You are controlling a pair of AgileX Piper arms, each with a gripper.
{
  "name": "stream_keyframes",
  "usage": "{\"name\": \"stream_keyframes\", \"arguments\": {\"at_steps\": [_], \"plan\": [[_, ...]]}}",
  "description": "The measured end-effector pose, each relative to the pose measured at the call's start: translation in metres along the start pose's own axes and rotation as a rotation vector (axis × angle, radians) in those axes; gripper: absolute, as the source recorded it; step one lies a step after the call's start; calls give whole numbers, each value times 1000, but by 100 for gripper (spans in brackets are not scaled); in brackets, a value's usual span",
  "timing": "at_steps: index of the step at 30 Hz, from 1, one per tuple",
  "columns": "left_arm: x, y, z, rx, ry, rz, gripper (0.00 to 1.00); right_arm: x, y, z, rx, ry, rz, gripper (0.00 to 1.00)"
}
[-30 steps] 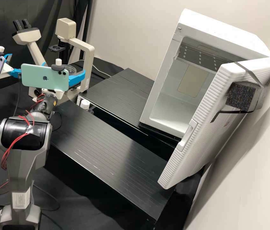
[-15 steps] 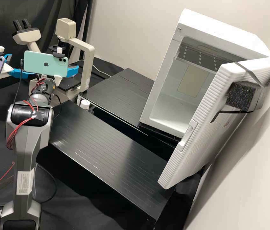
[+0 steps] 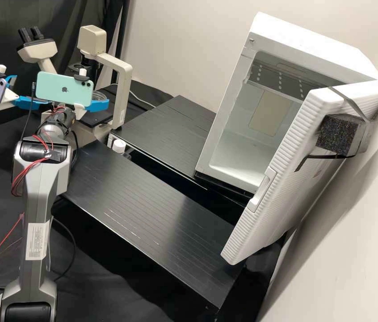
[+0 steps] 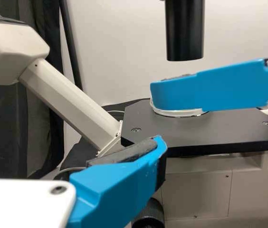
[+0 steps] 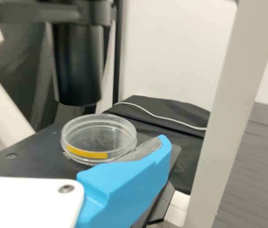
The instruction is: Move the petri dish to the bench.
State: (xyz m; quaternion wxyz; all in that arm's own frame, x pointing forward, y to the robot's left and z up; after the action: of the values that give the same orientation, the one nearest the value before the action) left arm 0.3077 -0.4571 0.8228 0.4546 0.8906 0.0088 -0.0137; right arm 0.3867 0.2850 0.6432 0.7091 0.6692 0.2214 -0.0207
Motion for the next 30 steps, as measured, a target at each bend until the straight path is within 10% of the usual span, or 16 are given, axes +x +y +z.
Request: {"name": "stream_keyframes", "arguments": {"at_steps": [6, 24, 30], "plan": [[0, 0, 0, 0, 0, 0, 100, 11, -13, 2, 26, -38, 9, 100], [0, 0, 0, 0, 0, 0, 100, 41, -35, -8, -48, -53, 43, 100], [0, 0, 0, 0, 0, 0, 100, 52, -31, -5, -4, -75, 61, 100]]}}
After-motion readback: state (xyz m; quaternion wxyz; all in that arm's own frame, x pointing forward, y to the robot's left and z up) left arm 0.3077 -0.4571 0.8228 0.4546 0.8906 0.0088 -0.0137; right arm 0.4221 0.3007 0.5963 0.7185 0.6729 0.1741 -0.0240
